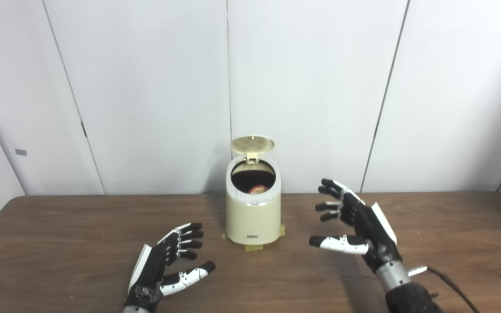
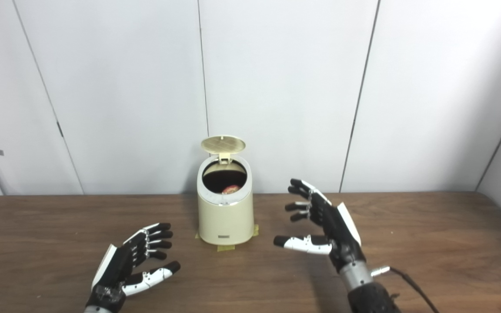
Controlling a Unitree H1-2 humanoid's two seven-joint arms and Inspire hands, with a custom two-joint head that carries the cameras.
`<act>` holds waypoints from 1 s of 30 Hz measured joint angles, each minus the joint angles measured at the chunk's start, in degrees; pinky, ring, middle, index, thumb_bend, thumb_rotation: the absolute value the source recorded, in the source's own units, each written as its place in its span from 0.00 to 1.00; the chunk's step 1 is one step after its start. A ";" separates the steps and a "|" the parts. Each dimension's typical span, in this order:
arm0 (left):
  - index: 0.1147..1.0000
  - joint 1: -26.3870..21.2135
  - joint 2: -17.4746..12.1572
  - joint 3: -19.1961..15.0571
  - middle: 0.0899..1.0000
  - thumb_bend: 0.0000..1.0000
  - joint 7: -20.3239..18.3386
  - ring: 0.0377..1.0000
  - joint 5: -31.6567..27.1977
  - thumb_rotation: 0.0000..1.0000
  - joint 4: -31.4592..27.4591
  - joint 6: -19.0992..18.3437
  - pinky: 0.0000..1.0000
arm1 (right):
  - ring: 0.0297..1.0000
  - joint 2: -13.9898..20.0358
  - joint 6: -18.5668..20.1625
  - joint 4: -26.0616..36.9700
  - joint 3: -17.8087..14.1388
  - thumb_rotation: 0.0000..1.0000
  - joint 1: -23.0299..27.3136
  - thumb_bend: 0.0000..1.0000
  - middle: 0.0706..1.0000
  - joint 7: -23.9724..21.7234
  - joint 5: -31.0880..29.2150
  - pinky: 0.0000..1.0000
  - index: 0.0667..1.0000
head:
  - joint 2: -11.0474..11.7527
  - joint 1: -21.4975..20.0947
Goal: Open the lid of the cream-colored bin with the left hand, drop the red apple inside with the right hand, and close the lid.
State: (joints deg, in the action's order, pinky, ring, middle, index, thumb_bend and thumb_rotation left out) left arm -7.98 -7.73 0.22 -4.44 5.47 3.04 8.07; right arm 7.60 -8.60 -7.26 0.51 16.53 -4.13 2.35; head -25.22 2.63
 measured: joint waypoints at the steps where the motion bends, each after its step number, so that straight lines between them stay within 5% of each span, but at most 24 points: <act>1: 0.78 0.13 -0.02 -0.05 0.75 0.73 0.00 0.71 -0.01 0.16 -0.13 -0.01 0.64 | 0.66 -0.54 0.26 0.57 0.00 0.21 -0.95 0.87 0.81 -0.02 -0.34 0.54 0.84 | -0.09 0.00; 11: 0.83 0.92 -0.41 -0.60 0.85 0.76 -0.19 0.76 -0.12 0.28 -1.29 -0.11 0.63 | 0.69 -2.93 1.14 2.03 -0.55 0.18 -3.38 0.83 0.81 0.31 -1.46 0.57 0.83 | -0.18 0.97; 15: 0.86 0.01 -2.73 -0.59 0.87 0.82 -1.12 0.81 0.52 0.33 -4.34 -1.81 0.68 | 0.69 -3.62 0.57 0.75 -1.49 0.20 -4.22 0.84 0.81 1.22 -1.86 0.58 0.83 | 0.09 0.97; 30: 0.94 -18.10 -9.62 1.47 0.95 0.92 -6.73 0.93 2.52 0.37 -7.60 -12.61 0.73 | 0.68 -3.64 -0.74 -1.17 -1.93 0.22 -3.95 0.85 0.80 2.14 -2.08 0.57 0.82 | 0.61 1.23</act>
State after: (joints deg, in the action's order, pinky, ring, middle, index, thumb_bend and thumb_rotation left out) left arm -26.08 -17.34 1.69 -11.16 8.00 -4.57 -4.54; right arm 3.96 -9.34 -8.43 -1.42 12.57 -1.98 0.27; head -24.61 3.87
